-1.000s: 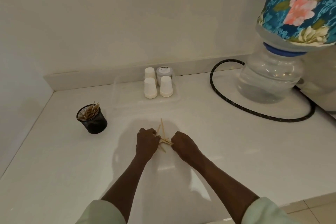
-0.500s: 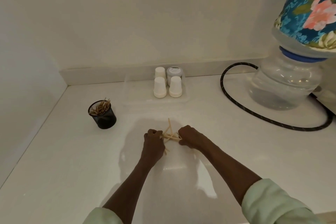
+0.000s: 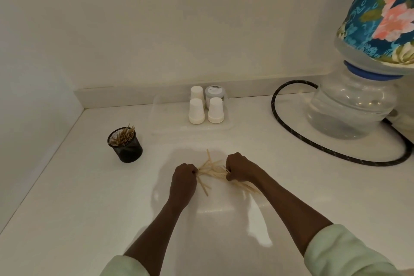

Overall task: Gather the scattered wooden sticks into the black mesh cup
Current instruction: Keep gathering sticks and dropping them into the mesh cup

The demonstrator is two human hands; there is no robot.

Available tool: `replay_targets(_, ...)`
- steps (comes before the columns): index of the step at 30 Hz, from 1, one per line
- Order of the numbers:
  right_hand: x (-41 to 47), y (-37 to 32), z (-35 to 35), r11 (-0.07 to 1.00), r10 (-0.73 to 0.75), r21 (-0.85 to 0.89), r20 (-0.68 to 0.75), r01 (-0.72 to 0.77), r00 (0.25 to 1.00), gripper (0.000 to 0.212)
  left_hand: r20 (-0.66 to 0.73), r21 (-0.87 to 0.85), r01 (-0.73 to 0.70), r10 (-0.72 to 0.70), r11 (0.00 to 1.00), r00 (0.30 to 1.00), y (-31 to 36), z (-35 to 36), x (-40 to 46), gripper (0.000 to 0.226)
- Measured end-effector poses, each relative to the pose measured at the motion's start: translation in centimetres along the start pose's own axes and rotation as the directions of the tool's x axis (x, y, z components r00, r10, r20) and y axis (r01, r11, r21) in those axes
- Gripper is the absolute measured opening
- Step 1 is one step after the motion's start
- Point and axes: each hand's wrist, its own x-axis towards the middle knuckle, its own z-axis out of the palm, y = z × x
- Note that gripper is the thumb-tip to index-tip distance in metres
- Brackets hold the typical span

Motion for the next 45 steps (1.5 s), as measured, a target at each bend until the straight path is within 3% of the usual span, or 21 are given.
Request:
replay_targets(5, -0.1, 0.7, -1.6, 0.988, 0.114, 0.107, 0.015, -0.115, 0.993, 0.044, -0.025, 0.112, -0.016, 0.019, 0.994, 1.0, 0.3, 0.2, 0.4, 0.021)
replay_targets(8, -0.3, 1.1, -1.9, 0.951, 0.131, 0.286, -0.032, -0.117, 0.991, 0.04, -0.05, -0.099, 0.096, -0.101, 0.99, 0.994, 2.6, 0.7, 0.8, 0.017)
replay_targets(10, -0.3, 0.8, -1.7, 0.91, 0.137, 0.402, -0.057, -0.103, 0.989, 0.038, 0.063, -0.301, 0.227, -0.218, 0.926, 0.974, 4.3, 1.4, 1.1, 0.021)
replay_targets(11, -0.2, 0.6, -1.6, 0.892, 0.139, 0.442, -0.066, -0.096, 0.988, 0.034, 0.19, -0.461, 0.359, -0.305, 0.812, 0.933, 5.1, 1.7, 1.2, 0.025)
replay_targets(12, -0.1, 0.3, -1.4, 0.875, 0.141, 0.476, -0.076, -0.089, 0.987, 0.029, 0.33, -0.605, 0.481, -0.35, 0.634, 0.877, 5.8, 1.9, 1.3, 0.029)
replay_targets(14, 0.0, -0.4, -1.1, 0.853, 0.156, 0.515, -0.098, -0.084, 0.983, 0.024, 0.546, -0.713, 0.634, -0.331, 0.3, 0.77, 6.8, 2.3, 1.2, 0.037)
replay_targets(16, 0.2, -1.3, -0.6, 0.834, 0.19, 0.541, -0.1, -0.107, 0.977, 0.03, 0.648, -0.714, 0.694, -0.288, 0.093, 0.705, 7.2, 2.5, 1.2, 0.044)
replay_targets(18, 0.4, -2.2, -0.3, 0.82, 0.217, 0.557, -0.094, -0.129, 0.972, 0.03, 0.692, -0.699, 0.715, -0.273, -0.021, 0.668, 7.4, 2.6, 1.3, 0.047)
replay_targets(21, 0.9, -3.5, -0.3, 0.87, 0.209, 0.472, -0.093, -0.142, 0.974, 0.013, 0.671, -0.694, 0.719, -0.349, 0.015, 0.655, 7.7, 2.4, 1.6, 0.037)
replay_targets(27, 1.6, -4.2, -1.8, 0.911, 0.088, 0.402, 0.027, -0.091, 0.996, 0.013, 0.554, -0.674, 0.678, -0.407, 0.292, 0.726, 7.5, 1.8, 2.4, 0.035)
replay_targets(31, 1.9, -4.5, -3.5, 0.989, 0.089, 0.126, -0.106, -0.076, 0.99, 0.014, 0.483, -0.624, 0.65, -0.438, 0.435, 0.758, 7.3, 1.8, 2.6, 0.034)
replay_targets(34, 2.9, -3.4, -5.1, 0.989, 0.079, 0.144, -0.242, -0.044, 0.967, 0.018, 0.464, -0.598, 0.632, -0.43, 0.493, 0.774, 6.7, 1.5, 2.6, 0.033)
replay_targets(37, 3.5, -2.8, -6.5, 0.966, -0.002, 0.244, -0.318, 0.084, 0.948, 0.018, 0.564, -0.605, 0.667, -0.357, 0.435, 0.744, 6.5, 0.5, 2.8, 0.029)
replay_targets(40, 3.8, -3.1, -6.6, 0.897, 0.001, 0.438, -0.139, 0.061, 0.99, 0.04, 0.674, -0.626, 0.713, -0.24, 0.314, 0.698, 6.3, -0.7, 3.0, 0.026)
replay_targets(45, 3.9, -3.7, -4.8, 0.826, -0.025, 0.563, 0.002, 0.02, 1.0, 0.041, 0.72, -0.668, 0.74, -0.18, 0.082, 0.67, 6.4, -1.7, 3.3, 0.029)
